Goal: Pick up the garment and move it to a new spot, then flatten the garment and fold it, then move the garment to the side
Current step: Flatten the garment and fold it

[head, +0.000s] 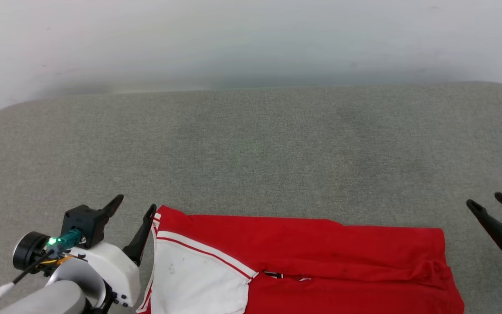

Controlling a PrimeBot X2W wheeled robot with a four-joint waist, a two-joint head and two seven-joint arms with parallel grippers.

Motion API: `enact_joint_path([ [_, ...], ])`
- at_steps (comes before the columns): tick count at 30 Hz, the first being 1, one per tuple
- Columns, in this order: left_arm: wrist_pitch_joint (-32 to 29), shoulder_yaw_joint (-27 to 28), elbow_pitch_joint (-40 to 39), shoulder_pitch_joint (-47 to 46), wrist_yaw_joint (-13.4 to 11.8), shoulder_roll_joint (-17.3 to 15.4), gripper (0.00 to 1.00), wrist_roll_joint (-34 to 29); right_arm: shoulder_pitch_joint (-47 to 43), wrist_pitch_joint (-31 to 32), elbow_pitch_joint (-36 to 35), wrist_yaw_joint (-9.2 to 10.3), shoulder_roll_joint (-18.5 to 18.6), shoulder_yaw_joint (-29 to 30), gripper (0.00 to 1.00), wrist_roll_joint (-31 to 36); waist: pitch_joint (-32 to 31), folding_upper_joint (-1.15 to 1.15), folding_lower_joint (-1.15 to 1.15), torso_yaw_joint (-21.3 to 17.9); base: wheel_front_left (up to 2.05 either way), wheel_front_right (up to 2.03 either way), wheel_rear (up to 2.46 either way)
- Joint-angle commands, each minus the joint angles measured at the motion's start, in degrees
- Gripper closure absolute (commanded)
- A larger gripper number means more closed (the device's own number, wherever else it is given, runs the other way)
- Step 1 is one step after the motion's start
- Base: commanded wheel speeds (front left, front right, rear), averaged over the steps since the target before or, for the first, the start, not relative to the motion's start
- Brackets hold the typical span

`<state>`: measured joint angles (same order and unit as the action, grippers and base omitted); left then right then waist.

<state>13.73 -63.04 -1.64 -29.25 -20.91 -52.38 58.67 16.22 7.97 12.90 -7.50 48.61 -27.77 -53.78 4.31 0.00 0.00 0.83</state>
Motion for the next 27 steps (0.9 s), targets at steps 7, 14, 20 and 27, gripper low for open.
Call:
enact_joint_path([
  [7,1.5,13.1,-0.4,7.6,-9.0,6.3,0.00,-10.8,-8.6,-1.4,5.7,0.02,-8.2,10.2,0.00,2.2,1.1,0.00,0.00,0.6,0.00,0.00,0.00],
  [14,1.5,28.3,-3.6,17.7,-11.1,13.7,0.00,-23.4,-12.8,2.2,6.3,0.02,-14.0,13.3,0.00,1.3,2.3,0.00,0.00,1.2,0.00,0.00,0.00],
  [20,1.5,35.6,-5.0,23.8,-9.4,19.3,0.00,-31.8,-14.3,5.1,6.9,0.02,-16.9,12.5,0.00,0.0,3.2,0.00,0.00,1.7,0.00,0.00,0.00],
  [27,1.5,42.6,-5.2,30.3,-6.7,27.1,0.00,-40.9,-15.9,9.8,6.0,0.01,-21.1,7.2,0.00,-2.0,3.8,0.00,0.00,2.1,0.00,0.00,0.00],
])
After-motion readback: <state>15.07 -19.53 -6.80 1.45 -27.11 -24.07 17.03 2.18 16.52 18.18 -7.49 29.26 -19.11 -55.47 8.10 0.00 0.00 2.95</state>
